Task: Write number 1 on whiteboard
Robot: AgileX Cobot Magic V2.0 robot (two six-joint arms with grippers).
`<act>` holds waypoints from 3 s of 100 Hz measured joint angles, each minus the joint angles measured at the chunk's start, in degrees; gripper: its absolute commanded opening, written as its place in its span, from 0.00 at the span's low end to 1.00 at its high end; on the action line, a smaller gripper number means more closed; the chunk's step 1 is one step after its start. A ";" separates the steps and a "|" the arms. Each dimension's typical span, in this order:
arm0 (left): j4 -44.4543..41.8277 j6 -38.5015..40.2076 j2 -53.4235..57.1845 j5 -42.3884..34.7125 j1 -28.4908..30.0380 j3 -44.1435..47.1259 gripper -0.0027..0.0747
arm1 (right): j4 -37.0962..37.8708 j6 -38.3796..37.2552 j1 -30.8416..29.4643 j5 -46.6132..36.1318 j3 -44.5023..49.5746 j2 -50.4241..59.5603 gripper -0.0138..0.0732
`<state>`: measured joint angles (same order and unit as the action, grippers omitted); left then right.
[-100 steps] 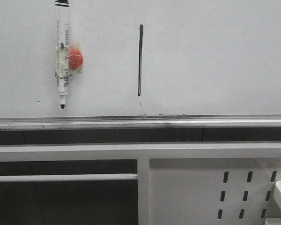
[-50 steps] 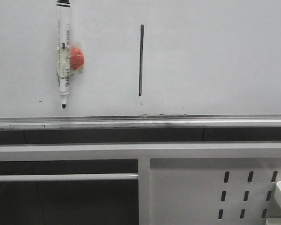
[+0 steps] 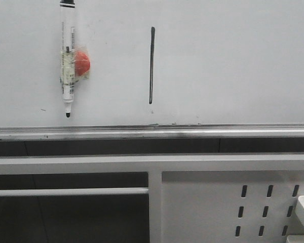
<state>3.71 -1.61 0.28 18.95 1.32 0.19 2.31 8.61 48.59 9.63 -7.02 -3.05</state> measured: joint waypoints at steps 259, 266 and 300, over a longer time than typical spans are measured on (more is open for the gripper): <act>0.00 -1.00 0.00 0.32 0.00 0.00 0.01 | -6.77 -4.90 -49.07 9.14 7.40 3.52 0.08; 0.00 -1.00 0.00 0.32 0.00 0.00 0.01 | -6.77 -4.90 -49.07 9.14 7.40 3.52 0.08; 0.00 -1.00 0.00 0.32 0.00 0.00 0.01 | -6.77 -4.90 -49.07 9.20 7.40 3.52 0.08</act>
<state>3.71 -2.61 0.28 19.27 1.32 0.19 -4.46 3.72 -0.48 18.83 0.38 0.47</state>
